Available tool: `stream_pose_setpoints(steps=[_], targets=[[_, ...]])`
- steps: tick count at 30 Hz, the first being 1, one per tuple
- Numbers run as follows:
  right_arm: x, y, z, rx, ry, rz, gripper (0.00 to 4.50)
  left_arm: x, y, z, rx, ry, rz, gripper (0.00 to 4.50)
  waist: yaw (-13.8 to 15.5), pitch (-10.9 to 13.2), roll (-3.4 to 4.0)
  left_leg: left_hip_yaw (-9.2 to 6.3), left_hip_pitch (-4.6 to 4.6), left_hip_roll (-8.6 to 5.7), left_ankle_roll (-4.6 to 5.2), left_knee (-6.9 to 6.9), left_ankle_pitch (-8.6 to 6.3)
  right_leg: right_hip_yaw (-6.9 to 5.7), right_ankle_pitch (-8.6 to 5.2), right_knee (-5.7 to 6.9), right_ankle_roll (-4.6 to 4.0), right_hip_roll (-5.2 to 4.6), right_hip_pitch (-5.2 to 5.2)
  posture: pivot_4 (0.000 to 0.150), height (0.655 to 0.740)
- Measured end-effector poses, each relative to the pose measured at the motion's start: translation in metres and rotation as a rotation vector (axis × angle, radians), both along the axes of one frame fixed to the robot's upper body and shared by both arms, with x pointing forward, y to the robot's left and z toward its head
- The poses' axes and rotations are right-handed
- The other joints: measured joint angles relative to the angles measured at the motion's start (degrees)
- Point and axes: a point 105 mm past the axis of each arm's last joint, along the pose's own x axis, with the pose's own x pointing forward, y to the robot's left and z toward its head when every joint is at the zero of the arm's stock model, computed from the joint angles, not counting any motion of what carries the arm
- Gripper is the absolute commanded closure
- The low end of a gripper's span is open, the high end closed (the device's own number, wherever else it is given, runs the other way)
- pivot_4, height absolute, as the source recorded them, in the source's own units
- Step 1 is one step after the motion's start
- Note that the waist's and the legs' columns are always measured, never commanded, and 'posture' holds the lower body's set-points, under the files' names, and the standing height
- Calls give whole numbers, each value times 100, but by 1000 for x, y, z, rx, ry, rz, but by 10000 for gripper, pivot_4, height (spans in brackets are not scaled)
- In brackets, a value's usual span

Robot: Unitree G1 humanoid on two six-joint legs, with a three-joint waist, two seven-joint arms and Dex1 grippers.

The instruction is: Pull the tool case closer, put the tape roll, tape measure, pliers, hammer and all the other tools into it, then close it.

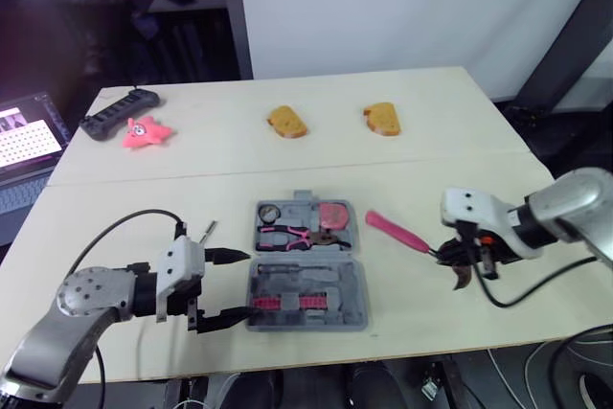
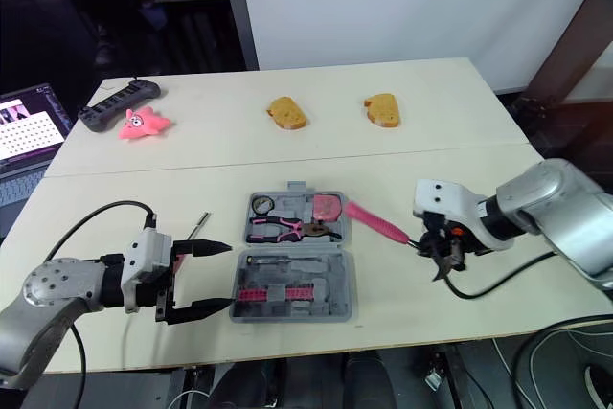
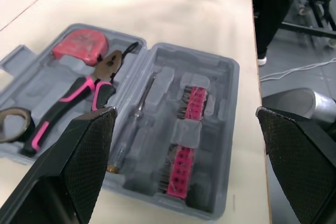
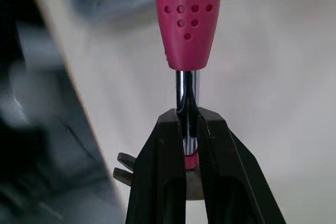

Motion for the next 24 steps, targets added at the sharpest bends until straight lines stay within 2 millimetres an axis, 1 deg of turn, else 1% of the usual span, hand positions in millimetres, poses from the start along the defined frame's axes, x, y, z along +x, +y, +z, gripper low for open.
stream_pose_setpoints(steps=[2,3,4,6,7,9,13,16,18,19,21,23,24], targets=[[4,1,-8,85,34,-208,44373,1,0,-2,3,7,-6,0,27,-2,-4,-2,-8,-7,-1,3,0,0,9,0,13,-2,-6,1500,7400],[4,-3,-16,116,49,-308,44373,1,0,-3,5,8,-11,0,73,-2,-4,-6,-12,-20,-1,2,0,0,9,0,13,-3,-7,1500,7400],[2,-9,-29,142,68,-408,44373,1,0,-3,5,9,-13,0,141,-5,-9,-10,-16,-22,-1,-2,0,-3,10,-3,15,-5,-9,1500,7400],[-3,-15,-52,172,101,-541,44373,1,2,-6,8,14,-13,0,200,-3,-5,-11,-40,-22,-3,1,2,2,11,-2,16,-10,-30,1500,7400],[-6,-14,-61,183,114,-580,44373,1,2,-6,11,12,-15,0,205,-4,-3,-7,-55,-25,-6,5,4,4,19,-2,31,-12,-45,1500,7400],[-7,-11,-71,216,101,-646,44373,1,2,-6,12,8,-19,0,199,-4,-1,-4,-67,-26,-11,13,8,7,30,-1,34,-12,-56,1500,7400],[-6,-6,-80,226,43,-760,44373,0,2,-6,10,2,-22,0,125,-9,-5,-7,-54,-26,-13,18,10,5,39,-2,27,-4,-37,1500,7400],[0,-2,-88,220,40,-834,44373,0,2,-6,10,2,-22,0,110,-12,-11,-7,-29,-25,-11,14,9,4,38,-3,27,0,-14,1500,7400],[4,-2,-93,206,52,-878,35713,0,2,-6,10,2,-21,0,111,-12,-11,-7,-26,-25,-10,12,9,4,38,-2,27,2,-13,1500,7400],[4,-2,-95,203,59,-892,32333,0,2,-7,11,2,-20,0,113,-12,-11,-8,-26,-25,-10,12,9,4,38,-2,27,2,-13,1500,7400],[5,3,-95,218,68,-897,22798,0,2,-7,10,2,-19,0,105,-19,-20,-6,-11,-24,-9,10,9,5,38,-3,28,3,1,1500,7400],[5,6,-96,225,76,-901,12349,0,2,-6,11,2,-18,0,107,-33,-33,-6,8,-23,-6,8,7,4,38,-10,28,4,26,1500,7400],[5,6,-95,227,72,-905,8422,0,2,-7,11,3,-17,0,112,-39,-37,-7,10,-23,-5,9,7,4,37,-12,28,4,30,1500,7400]])
